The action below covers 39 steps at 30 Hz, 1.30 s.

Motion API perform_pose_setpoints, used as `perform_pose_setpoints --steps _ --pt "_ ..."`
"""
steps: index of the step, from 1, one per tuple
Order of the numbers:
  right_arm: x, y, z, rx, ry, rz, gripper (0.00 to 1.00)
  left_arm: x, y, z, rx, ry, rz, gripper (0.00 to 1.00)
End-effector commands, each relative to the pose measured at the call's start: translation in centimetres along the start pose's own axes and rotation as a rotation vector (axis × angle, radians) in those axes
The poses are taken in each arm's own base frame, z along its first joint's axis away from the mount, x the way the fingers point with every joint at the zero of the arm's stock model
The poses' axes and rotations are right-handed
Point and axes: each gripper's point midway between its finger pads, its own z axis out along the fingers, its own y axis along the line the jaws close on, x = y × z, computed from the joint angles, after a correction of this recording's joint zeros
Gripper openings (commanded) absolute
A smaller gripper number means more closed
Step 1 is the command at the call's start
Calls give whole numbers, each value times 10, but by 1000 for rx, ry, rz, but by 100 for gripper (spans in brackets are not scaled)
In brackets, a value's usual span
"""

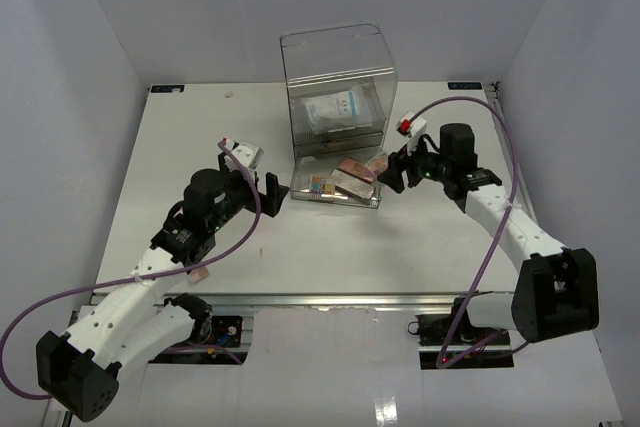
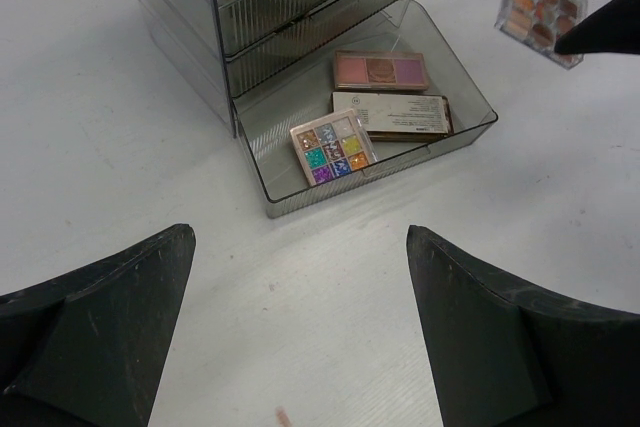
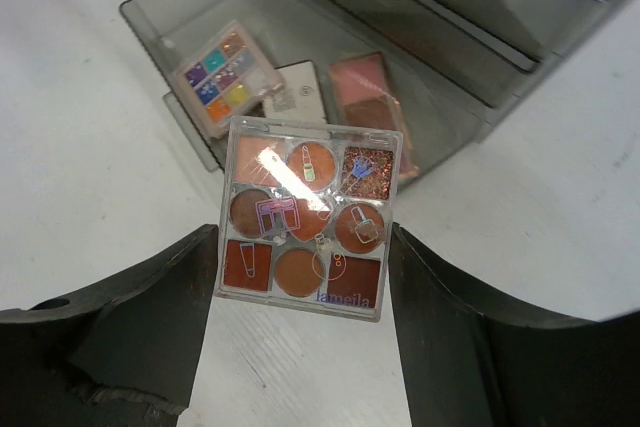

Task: Organize the makeup

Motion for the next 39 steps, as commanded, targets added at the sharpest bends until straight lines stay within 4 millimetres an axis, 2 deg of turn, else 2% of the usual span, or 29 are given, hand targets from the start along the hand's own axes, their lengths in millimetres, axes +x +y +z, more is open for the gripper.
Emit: perform_pose_setpoints --steps 1,5,7,8,13,15,16,17,18,19,22,25,29,30,32,34,37,39 --pt "-3 16 25 -67 26 -124 27 1 4 0 -9 -9 8 98" --pt "0 11 51 -59 69 -151 33 1 5 0 -16 -9 8 98" --pt "-6 7 60 -58 69 -153 34 1 6 1 -16 -8 7 98" --pt "-2 5 66 -60 82 -145 34 1 6 1 -16 -10 7 98" --pt "-7 -6 87 -37 84 -149 43 1 6 1 -15 -10 6 98" --pt "2 -10 96 -30 111 -135 50 1 6 1 -13 -8 5 98" --pt "4 -11 98 -30 116 -132 50 2 6 1 -12 -7 5 98" --pt "7 -12 101 -28 127 -129 82 1 6 1 -12 -9 4 98" --pt "10 -13 103 -27 134 -125 95 0 6 0 -12 -11 5 98" --pt "11 -14 104 -26 139 -119 90 0 6 0 -11 -13 6 98" --pt "13 -11 104 -40 139 -104 90 0 5 0 -8 -14 6 98" --pt "4 -3 96 -63 118 -104 90 -2 4 -1 -3 -18 5 98" --pt "-9 19 76 -159 107 -147 90 -3 3 -2 0 -23 4 98" --pt "-17 34 70 -244 79 -184 90 -3 3 -2 2 -23 4 98" --pt "-15 61 47 -398 96 -272 90 -4 2 -2 7 -25 3 98" --pt "-21 83 31 -549 23 -446 90 -4 1 -1 12 -23 1 98" --pt "4 120 6 -761 21 -528 90 -4 1 -2 14 -25 1 98" --pt "21 135 7 -843 40 -608 90 -5 1 -2 10 -25 0 98"
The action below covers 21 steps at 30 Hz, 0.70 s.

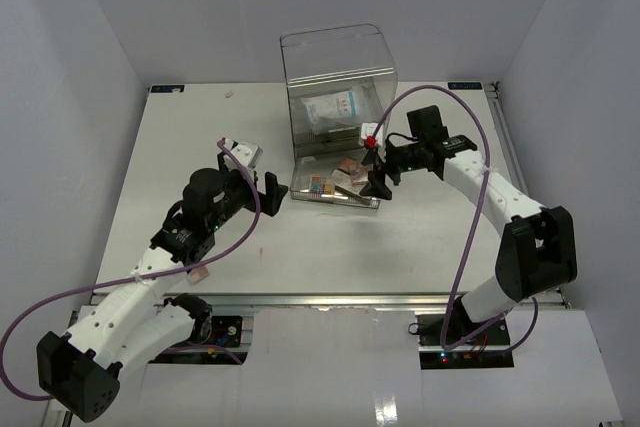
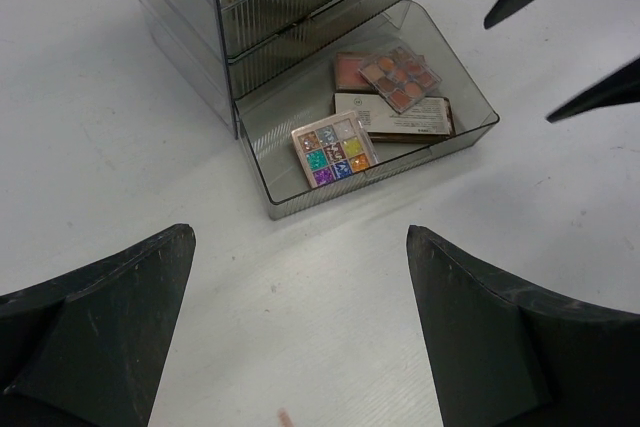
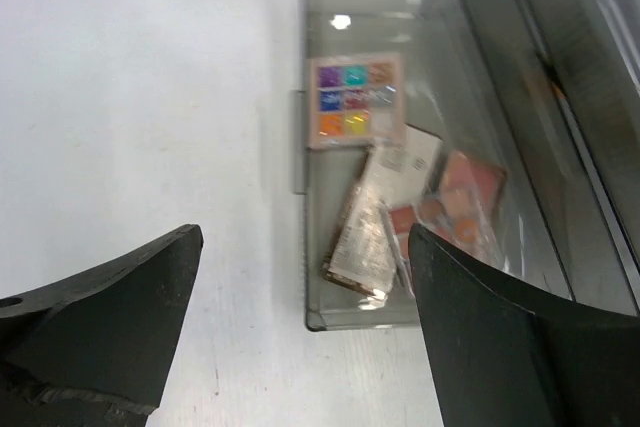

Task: Organize the makeup

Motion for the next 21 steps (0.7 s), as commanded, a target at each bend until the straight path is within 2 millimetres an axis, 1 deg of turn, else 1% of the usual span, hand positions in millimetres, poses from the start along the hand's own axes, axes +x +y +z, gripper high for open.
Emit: perform_pose_setpoints --steps 1,2,3,7,11,13,16,17,18,19,21 --pt "10 84 10 -360 -12 -213 90 -4 -1 -3 10 -24 2 98" --pt "16 94 18 -395 16 -243 90 -5 -1 -3 9 -25 3 98" --pt "18 105 26 -433 34 -279 90 -5 0 -3 7 -26 4 98" --pt "35 127 48 -492 143 -393 96 -5 1 -3 -2 -26 4 98" --pt "52 126 64 -482 229 -400 99 -4 3 -3 -6 -25 4 98" --pt "63 117 72 -457 280 -369 99 -3 3 -3 -8 -23 4 98" --pt "87 98 77 -372 400 -325 95 -4 4 -3 -7 -24 3 98" --pt "97 90 76 -333 457 -311 90 -4 3 -2 -6 -23 3 98" --pt "104 83 79 -309 479 -311 90 -4 3 -3 -6 -24 3 98" --pt "112 80 77 -296 517 -303 90 -3 3 -2 -5 -21 3 98" --pt "121 60 76 -219 562 -277 90 -4 3 -3 -6 -25 3 98"
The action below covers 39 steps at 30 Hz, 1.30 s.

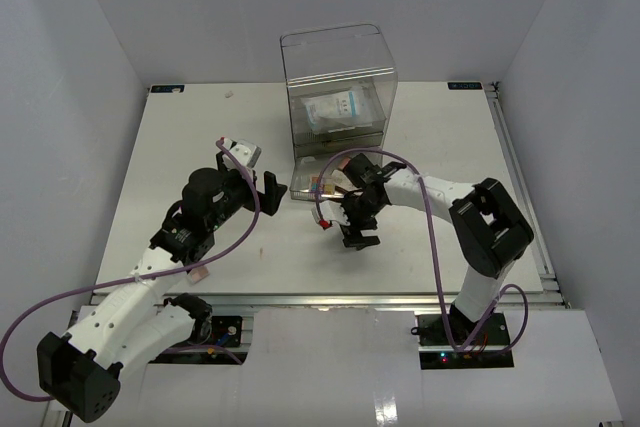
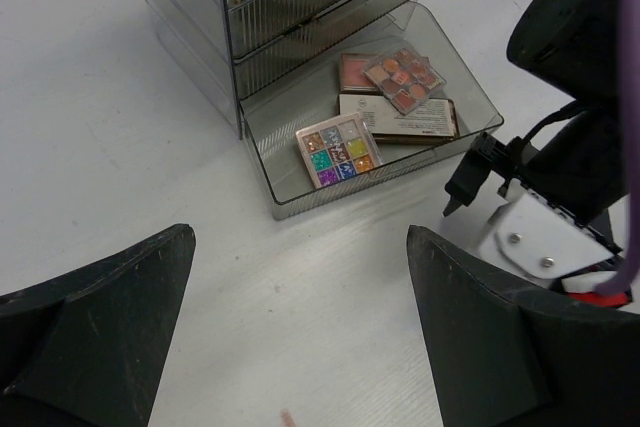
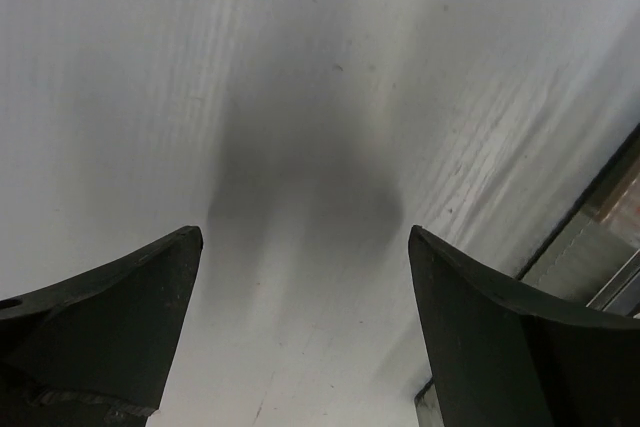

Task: Organize the makeup

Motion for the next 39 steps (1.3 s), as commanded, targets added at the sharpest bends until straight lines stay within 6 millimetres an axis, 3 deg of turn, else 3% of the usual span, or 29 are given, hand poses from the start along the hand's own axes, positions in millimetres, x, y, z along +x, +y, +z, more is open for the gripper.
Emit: perform_pose_setpoints --steps 1,11,20,26,29,33,39 --pt "37 -34 -7 156 147 103 90 -4 1 -3 -1 -23 4 98" --pt "52 -98 -47 525 237 127 90 -5 1 -3 1 -28 5 98" --pt "61 -126 -64 696 289 149 90 -5 0 -3 3 -28 3 98" --pt "56 -146 -56 734 228 226 90 -5 1 -3 1 -26 5 98" --pt "37 -136 -39 614 132 171 90 -4 2 -3 -2 -26 4 98" --pt "35 -129 -31 550 128 128 90 -3 1 -2 0 -22 4 98" --pt "32 -160 -37 685 97 164 90 -3 1 -2 0 -20 4 98"
